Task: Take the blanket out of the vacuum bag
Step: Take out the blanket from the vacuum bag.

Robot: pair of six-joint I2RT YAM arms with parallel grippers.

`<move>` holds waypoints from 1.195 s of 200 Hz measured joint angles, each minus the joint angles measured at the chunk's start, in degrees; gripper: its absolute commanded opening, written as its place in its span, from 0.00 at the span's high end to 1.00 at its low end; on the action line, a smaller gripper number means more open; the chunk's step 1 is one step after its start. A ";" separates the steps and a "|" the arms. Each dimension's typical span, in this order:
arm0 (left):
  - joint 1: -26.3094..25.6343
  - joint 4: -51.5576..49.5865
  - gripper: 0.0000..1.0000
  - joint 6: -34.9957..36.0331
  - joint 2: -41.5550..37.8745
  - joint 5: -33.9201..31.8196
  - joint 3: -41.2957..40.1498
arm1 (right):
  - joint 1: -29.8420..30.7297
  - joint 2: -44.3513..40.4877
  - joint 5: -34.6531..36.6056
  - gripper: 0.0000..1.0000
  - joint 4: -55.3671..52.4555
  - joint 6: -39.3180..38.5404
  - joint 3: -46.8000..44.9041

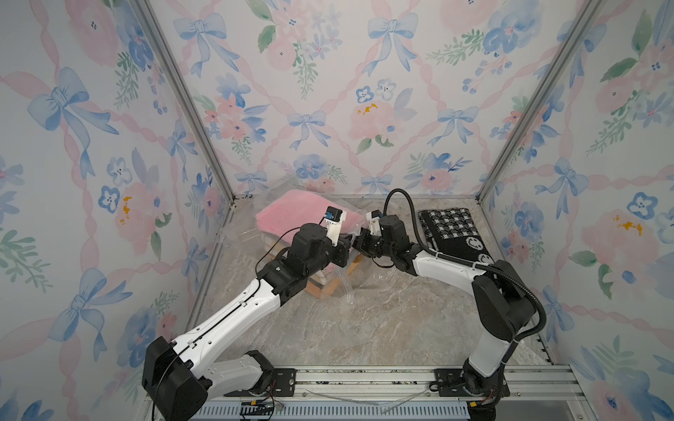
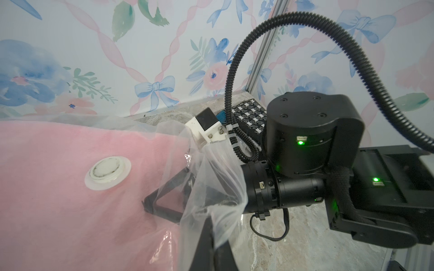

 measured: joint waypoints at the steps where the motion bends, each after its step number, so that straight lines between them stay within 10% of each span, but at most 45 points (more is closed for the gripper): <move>1: 0.00 0.00 1.00 0.00 0.00 0.02 0.00 | 0.00 0.04 0.02 0.41 -0.02 0.00 0.04; 239: 0.33 0.72 1.00 0.00 -0.96 0.04 -1.07 | 1.77 -1.64 0.92 0.46 -15.17 -7.26 9.73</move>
